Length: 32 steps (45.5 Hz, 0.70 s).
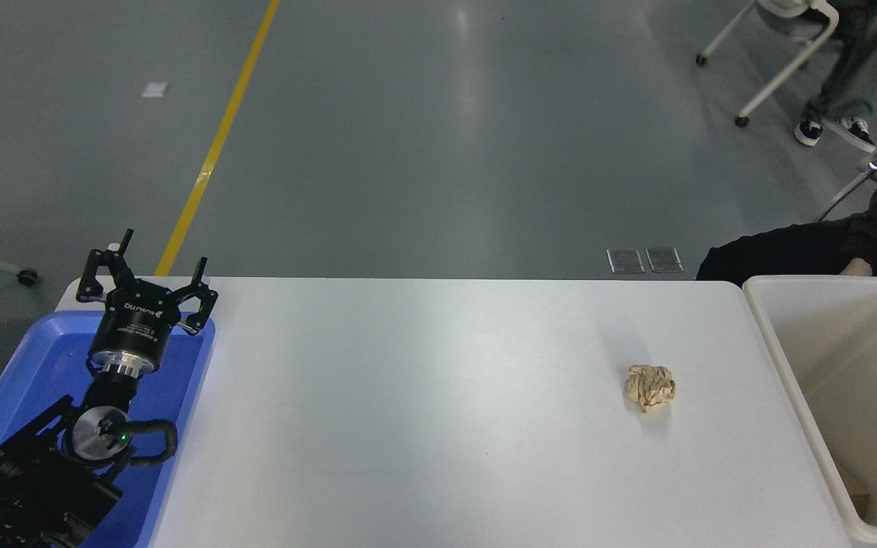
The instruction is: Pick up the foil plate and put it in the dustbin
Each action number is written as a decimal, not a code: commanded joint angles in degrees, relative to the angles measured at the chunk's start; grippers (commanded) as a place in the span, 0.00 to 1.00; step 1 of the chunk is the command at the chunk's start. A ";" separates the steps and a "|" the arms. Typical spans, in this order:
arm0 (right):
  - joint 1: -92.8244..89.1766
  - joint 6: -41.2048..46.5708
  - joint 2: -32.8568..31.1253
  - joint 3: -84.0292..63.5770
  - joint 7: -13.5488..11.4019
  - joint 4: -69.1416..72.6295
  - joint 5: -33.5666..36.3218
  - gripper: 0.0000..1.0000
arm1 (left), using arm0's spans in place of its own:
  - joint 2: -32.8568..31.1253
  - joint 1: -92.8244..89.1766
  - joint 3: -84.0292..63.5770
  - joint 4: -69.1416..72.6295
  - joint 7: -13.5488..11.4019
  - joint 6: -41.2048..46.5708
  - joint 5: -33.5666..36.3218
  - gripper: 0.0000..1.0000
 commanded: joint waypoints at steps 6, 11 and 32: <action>-48.46 -12.08 15.85 39.25 0.16 -25.92 5.13 0.00 | 0.00 -0.09 0.00 0.00 0.00 -0.01 0.00 1.00; -51.89 -13.66 20.25 39.60 0.25 -28.91 7.77 0.00 | 0.00 -0.09 0.00 0.00 0.00 -0.01 0.00 1.00; -51.81 -15.16 23.16 39.25 0.25 -32.61 9.00 1.00 | 0.00 -0.09 0.00 -0.08 0.00 -0.01 0.00 1.00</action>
